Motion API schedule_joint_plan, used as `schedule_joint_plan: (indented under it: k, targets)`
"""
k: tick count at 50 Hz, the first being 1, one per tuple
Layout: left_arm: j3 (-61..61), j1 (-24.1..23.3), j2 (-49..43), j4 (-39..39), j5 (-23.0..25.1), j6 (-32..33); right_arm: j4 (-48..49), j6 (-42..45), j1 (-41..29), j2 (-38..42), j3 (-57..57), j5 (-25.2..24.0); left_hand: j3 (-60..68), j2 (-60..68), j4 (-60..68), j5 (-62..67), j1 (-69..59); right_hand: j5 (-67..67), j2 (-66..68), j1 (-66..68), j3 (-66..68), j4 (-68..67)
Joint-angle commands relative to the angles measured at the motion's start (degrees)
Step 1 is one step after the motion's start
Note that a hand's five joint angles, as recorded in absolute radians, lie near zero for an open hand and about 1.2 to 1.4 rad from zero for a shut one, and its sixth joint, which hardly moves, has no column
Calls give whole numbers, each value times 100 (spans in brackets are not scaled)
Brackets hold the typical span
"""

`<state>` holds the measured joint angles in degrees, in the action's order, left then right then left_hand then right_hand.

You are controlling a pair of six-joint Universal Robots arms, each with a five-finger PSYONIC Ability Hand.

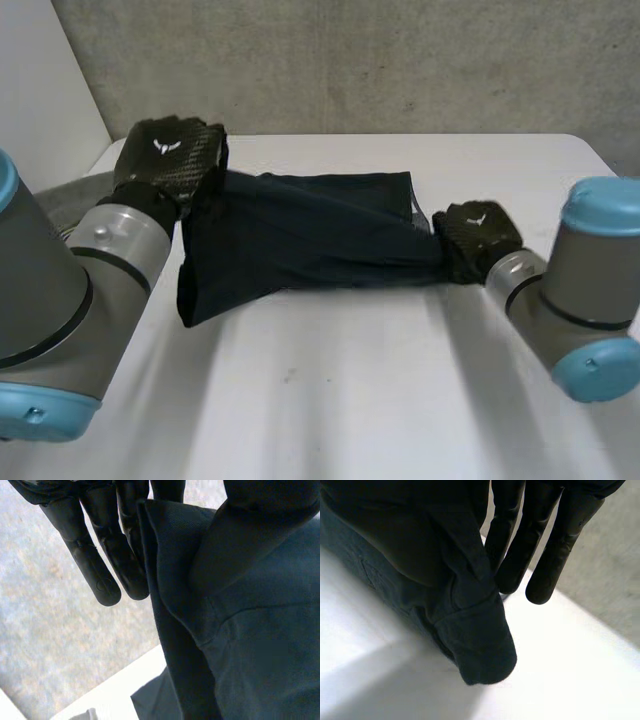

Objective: Fold the laundry.

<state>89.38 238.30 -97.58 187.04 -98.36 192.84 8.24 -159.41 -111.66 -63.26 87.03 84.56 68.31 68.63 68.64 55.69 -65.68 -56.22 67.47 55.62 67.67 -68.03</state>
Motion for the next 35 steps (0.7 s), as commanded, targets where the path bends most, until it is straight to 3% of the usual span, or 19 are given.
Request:
schedule_joint_plan:
  k: [1, 8, 11, 20, 27, 35]
  targets:
    - [325, 190, 64, -922, 45, 61, -1595, 2500, 100, -1275, 16, -27, 1169, 1137, 1136, 1431, -1432, -1378, 1253, 2438, 1233, -1197]
    - [1009, 85, 160, -2257, 115, 700, -3852, 3556, 100, -2005, 50, -79, 1169, 1137, 1136, 1431, -1432, -1378, 1253, 2438, 1233, -1197]
    - [1273, -3, 143, -2304, 247, 1132, -4365, 3723, 100, -2006, 112, -193, 1169, 1137, 1136, 1431, -1432, -1378, 1253, 2438, 1233, -1197]
    - [1222, 6, -68, -1689, 274, 1168, -3690, 3645, 12, -1102, 262, -256, 1169, 1137, 1136, 1431, -1432, -1378, 1253, 2438, 1233, -1197]
    - [617, 49, -700, -1118, 238, 1221, -3303, 3452, 21, -951, -45, -212, 1169, 1137, 1136, 1431, -1432, -1378, 1253, 2438, 1233, -1197]
    - [-1201, 137, -1720, -564, 212, 1370, -2426, 2925, 12, -223, -1957, -71, 1169, 1137, 1136, 1431, -1432, -1378, 1253, 2438, 1233, -1197]
